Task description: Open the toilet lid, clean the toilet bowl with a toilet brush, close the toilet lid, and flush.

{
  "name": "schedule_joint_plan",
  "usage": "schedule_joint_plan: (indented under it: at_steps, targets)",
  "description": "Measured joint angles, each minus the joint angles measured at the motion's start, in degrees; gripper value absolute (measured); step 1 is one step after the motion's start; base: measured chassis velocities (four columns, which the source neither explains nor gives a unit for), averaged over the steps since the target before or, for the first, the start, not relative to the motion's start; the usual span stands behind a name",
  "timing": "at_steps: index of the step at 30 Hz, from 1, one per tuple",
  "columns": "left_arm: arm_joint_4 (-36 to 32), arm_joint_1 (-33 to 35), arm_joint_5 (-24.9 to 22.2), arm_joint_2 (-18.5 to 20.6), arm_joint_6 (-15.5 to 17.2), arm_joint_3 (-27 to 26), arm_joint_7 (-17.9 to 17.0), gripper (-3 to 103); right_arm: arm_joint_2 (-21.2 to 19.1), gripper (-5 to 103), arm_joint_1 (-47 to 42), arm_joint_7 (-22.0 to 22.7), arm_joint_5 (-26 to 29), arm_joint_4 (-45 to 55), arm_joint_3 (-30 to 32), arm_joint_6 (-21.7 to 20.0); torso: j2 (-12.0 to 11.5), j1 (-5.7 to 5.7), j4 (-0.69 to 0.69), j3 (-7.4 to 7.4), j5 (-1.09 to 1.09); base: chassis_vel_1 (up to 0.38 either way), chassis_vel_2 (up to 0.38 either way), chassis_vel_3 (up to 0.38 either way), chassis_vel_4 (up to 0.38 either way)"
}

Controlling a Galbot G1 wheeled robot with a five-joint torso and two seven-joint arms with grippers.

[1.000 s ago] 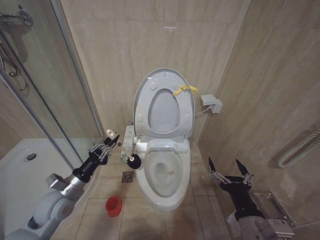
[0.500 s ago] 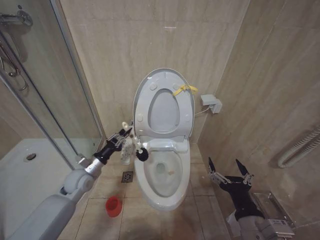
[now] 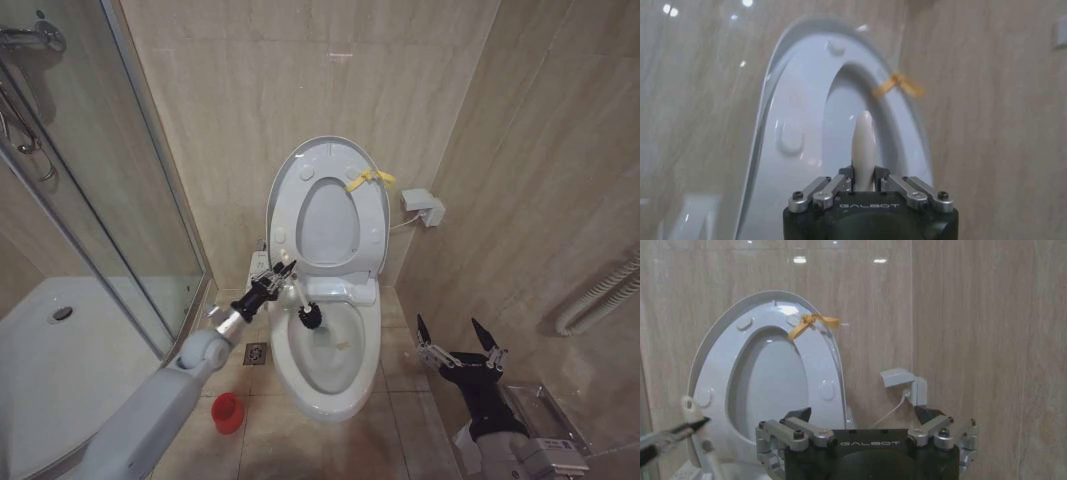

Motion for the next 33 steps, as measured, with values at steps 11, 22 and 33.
schedule_joint_plan:
  at_steps: [11,22,33]
  targets:
    - [18.6,-7.6,4.9,-8.0,-5.4,8.5,-1.3,19,0.0,100,0.0,0.0,0.0,0.0,0.0,0.0,0.0,0.00,0.00,0.00,0.00,0.000,0.000,0.000,0.000]
    - [26.5,-7.1,9.9,-11.6,-7.8,11.9,-1.1,19,0.0,100,0.0,0.0,0.0,0.0,0.0,0.0,0.0,-0.01,0.00,0.00,0.00,0.000,0.000,0.000,0.000]
    - [35.5,-7.4,16.4,-18.1,-15.3,6.1,2.0,19,0.0,100,0.0,0.0,0.0,0.0,0.0,0.0,0.0,0.00,0.01,0.00,0.01,0.000,0.000,0.000,0.000]
